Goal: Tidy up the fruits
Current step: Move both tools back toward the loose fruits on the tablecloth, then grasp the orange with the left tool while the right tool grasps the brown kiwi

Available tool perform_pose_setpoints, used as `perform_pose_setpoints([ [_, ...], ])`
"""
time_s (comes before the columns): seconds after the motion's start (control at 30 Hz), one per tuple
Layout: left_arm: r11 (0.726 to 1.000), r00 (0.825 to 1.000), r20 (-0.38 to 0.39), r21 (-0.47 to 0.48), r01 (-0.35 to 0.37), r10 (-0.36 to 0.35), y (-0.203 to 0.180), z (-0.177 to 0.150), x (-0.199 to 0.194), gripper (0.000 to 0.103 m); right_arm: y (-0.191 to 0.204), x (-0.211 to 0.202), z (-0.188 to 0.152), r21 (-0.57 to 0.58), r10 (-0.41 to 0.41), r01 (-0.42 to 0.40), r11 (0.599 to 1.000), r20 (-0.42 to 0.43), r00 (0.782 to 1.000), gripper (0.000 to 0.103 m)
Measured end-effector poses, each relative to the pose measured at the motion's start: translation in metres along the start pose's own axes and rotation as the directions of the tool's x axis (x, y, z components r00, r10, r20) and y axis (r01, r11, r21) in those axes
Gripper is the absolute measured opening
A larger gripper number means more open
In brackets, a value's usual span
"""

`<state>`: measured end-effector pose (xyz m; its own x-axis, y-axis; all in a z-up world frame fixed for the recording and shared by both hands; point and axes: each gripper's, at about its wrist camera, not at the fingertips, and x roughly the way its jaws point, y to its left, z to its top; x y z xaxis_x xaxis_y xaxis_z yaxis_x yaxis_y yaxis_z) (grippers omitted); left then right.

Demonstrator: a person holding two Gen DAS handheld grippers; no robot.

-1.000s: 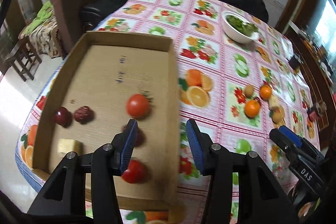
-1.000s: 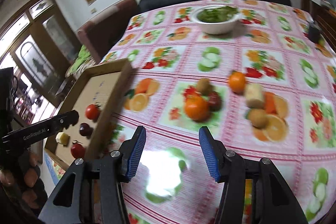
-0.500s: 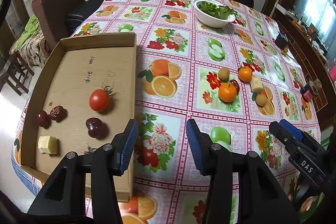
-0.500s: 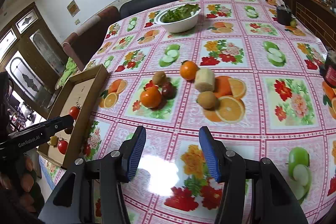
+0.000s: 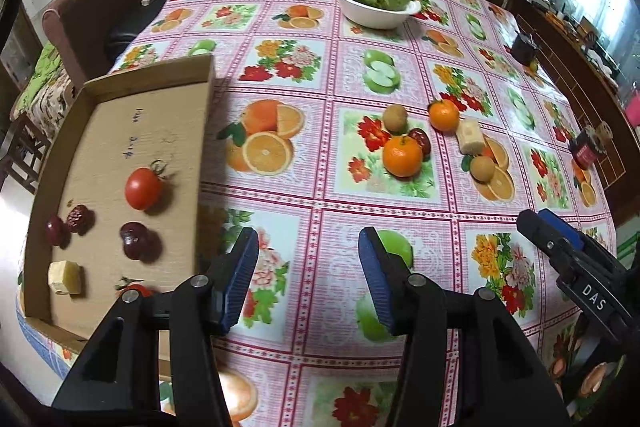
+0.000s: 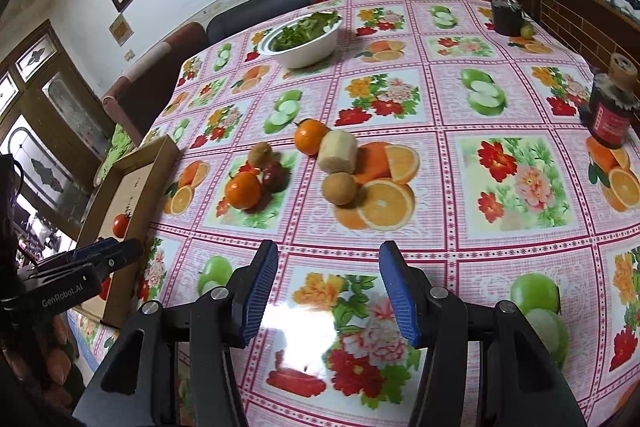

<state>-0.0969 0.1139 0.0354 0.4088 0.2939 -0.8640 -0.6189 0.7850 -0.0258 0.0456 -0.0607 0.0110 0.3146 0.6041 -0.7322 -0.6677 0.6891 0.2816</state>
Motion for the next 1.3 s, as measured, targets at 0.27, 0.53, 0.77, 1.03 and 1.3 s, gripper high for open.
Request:
perform_pose_setpoints([
  [0.27,0.998,0.999,0.010,0.038,0.044,-0.044,-0.026,0.016,0.024,0.051,0.000,0.023,0.009,-0.012,-0.028,0.028,1.000,-0.016,0.999,0.055],
  [0.53,0.995,0.995,-0.047,0.048,0.085,-0.083,-0.051,0.038,0.062,0.050,0.010,0.059,0.027,-0.064,-0.086,0.083,0.994,-0.035,0.996,0.055],
  [0.77,0.986,0.986,-0.051,0.023,0.162,-0.161,-0.054,0.050,0.076,0.051,0.005,0.076,0.037,-0.070,-0.117,0.114,0.991,-0.033,0.993,0.049],
  [1.03,0.972,0.970,-0.076,0.011,0.233,-0.232,-0.062,0.055,0.090,0.050,0.002,0.075,0.040,-0.082,-0.104,0.101,0.992,-0.037,0.994,0.029],
  [1.3,0.967,0.965,-0.057,0.000,0.256,-0.256,-0.057,0.057,0.090,0.032,-0.007,0.064,0.036,-0.052,-0.096,0.095,0.994,-0.029,0.995,0.028],
])
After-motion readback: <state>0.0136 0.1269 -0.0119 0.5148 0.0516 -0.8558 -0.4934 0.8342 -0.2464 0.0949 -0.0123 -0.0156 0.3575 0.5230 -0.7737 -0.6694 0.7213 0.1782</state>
